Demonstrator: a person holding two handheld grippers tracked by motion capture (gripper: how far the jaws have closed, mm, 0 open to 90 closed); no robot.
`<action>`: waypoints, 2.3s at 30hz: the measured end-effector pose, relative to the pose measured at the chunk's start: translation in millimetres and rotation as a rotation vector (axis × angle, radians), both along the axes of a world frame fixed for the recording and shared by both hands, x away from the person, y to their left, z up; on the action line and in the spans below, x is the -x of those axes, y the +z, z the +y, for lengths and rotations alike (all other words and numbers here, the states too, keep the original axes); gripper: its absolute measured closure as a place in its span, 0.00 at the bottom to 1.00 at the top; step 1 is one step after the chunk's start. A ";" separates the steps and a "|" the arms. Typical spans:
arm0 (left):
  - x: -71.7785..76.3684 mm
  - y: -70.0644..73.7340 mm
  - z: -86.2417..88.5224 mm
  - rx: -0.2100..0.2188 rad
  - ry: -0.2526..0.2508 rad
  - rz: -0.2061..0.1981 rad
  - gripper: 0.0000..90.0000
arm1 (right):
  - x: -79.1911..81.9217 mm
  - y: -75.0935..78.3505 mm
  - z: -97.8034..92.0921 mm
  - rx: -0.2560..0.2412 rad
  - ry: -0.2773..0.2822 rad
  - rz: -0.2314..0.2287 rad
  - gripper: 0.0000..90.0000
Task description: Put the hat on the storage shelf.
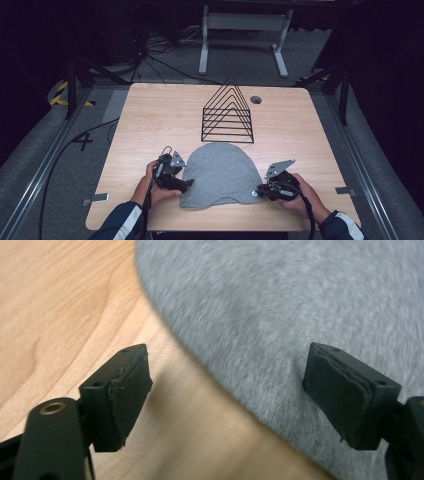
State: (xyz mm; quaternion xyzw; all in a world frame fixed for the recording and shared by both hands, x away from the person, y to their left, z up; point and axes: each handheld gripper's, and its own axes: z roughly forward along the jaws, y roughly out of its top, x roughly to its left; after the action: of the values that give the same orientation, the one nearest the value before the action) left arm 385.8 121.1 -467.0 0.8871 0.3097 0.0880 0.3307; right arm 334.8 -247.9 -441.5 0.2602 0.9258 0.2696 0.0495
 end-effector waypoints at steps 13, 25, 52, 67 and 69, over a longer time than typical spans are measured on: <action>-32.8 0.4 -9.2 0.043 0.017 0.024 0.19 | -64.8 1.1 15.2 -0.063 -0.163 -0.098 0.39; -38.7 -2.8 -23.9 -0.009 0.013 -0.026 0.10 | -96.9 -12.2 36.0 -0.028 -0.140 -0.106 0.25; -39.3 11.0 -36.5 -0.032 -0.081 0.033 0.65 | -89.4 -5.3 35.2 -0.074 -0.119 -0.010 0.92; -35.5 21.4 -36.1 0.046 -0.146 -0.017 0.93 | -77.4 9.2 23.5 -0.114 -0.066 -0.046 0.93; -33.9 28.2 -35.6 0.059 -0.151 -0.036 0.93 | -72.3 17.8 19.5 -0.141 -0.058 -0.061 0.93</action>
State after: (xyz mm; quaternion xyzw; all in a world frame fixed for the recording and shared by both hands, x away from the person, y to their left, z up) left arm 419.7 85.6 -438.8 0.8960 0.2384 0.0699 0.3679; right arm 407.1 -228.4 -423.7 0.2814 0.8947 0.3404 0.0669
